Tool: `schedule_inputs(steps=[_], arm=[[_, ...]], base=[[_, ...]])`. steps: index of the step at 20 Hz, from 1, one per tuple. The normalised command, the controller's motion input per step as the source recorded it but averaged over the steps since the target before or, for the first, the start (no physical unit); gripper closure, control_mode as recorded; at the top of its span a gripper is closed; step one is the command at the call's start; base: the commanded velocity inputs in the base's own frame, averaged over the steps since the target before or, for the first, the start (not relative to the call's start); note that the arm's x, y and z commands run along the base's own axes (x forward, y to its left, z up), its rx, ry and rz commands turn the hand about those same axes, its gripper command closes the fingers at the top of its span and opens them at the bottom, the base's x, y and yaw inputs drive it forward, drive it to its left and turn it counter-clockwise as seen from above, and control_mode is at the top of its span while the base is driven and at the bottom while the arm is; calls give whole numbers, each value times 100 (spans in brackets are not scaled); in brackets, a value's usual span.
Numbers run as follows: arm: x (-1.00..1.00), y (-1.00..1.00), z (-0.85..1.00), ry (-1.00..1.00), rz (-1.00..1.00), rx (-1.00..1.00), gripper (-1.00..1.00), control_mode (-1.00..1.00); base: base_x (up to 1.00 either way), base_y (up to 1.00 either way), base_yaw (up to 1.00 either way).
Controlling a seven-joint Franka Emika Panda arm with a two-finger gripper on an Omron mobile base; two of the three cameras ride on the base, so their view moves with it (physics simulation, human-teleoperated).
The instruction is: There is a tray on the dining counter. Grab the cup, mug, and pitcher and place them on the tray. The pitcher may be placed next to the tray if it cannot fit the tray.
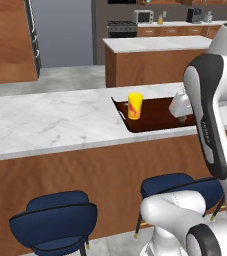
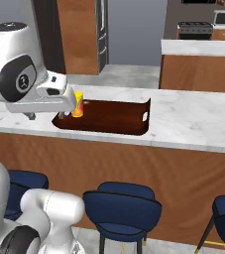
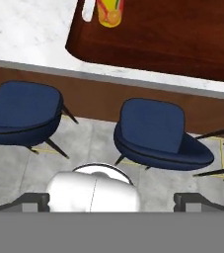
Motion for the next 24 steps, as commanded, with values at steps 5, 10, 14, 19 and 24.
schedule_inputs(steps=[5, 10, 14, 19, 24], arm=[[-11, 0, -32, 0, -1, 0, -100, -100], [-7, 0, -30, 0, -3, 0, -100, -100], [0, -1, 0, 0, 0, 0, -100, 100], [0, 0, 0, 0, 0, 0, -100, 100], [0, 0, 0, 0, 0, 0, -100, 100]], base=[[0, 0, 0], [0, 0, 0], [0, -7, -1], [-28, -90, -15], [-31, -100, -23]])
